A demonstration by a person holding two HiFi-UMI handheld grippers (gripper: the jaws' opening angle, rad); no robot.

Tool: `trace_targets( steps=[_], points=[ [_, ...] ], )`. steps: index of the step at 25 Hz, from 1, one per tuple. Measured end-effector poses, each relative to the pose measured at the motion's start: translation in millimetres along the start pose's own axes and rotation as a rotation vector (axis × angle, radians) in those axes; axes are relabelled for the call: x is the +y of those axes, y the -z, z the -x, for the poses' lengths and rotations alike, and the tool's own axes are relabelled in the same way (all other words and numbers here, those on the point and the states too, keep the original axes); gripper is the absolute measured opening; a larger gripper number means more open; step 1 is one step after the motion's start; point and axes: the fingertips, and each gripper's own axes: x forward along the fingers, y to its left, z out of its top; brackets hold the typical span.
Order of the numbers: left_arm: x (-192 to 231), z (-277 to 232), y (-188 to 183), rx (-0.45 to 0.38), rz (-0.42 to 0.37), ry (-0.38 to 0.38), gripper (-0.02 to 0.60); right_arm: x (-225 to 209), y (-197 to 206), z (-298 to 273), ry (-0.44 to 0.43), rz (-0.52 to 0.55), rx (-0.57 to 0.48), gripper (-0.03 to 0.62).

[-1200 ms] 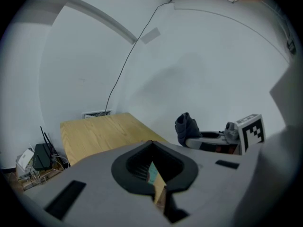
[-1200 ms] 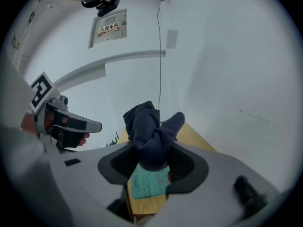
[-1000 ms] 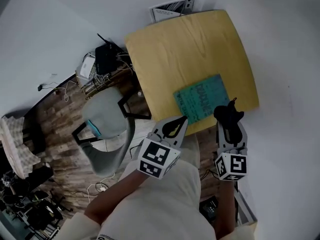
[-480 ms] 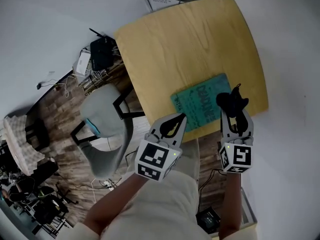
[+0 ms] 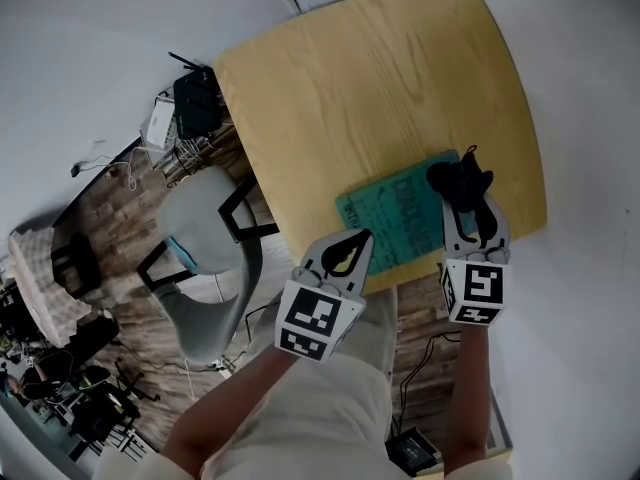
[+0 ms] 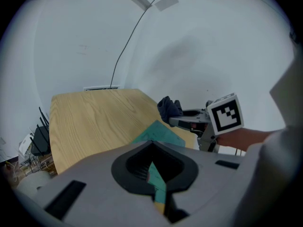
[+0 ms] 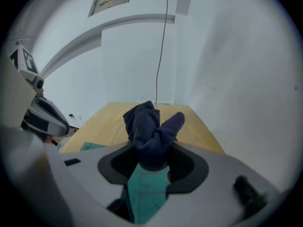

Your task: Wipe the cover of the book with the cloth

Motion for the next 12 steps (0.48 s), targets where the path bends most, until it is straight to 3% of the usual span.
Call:
trace_targets(
  steps=[8,12],
  points=[
    [6.6,-30.1,26.9,0.05,0.038,-0.022,0.009,-9.0,20.0,-27.9,-0.018,0.011,0.063,0.183],
    [10.3,-42.5,38.4,0.078,0.007,-0.045,0.009,-7.4,22.1,-43.0,-0.037,0.033,0.074,0.183]
  ],
)
